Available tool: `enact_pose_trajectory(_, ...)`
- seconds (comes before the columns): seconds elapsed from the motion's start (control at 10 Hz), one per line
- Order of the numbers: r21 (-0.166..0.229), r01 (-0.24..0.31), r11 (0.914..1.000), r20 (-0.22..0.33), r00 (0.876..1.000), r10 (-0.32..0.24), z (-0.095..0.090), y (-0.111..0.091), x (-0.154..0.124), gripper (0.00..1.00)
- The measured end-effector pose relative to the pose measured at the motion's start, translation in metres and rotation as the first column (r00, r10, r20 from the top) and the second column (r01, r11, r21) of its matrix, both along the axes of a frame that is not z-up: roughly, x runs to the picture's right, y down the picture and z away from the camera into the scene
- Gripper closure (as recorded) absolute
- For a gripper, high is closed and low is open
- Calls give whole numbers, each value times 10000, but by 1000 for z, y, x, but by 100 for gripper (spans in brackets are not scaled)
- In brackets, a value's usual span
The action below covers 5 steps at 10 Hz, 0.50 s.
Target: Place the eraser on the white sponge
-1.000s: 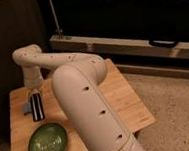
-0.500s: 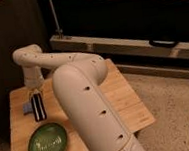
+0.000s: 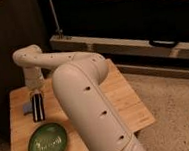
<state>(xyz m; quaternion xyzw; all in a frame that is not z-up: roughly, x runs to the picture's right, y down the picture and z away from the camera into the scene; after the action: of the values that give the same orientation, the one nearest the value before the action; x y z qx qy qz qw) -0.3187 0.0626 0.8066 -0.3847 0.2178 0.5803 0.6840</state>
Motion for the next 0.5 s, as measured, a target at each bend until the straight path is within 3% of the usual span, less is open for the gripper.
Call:
enact_pose_trajectory(0.1, -17, -690, 9976, -799, 9944, 687, -1, 0, 6, 91)
enact_pose_trajectory(0.3, 8, -1479, 9890, -1422, 9789, 1465, 0, 1, 21, 91)
enact_pose_trajectory(0.5, -50, -2382, 9712, -2202, 9476, 2313, 2, 0, 33, 91)
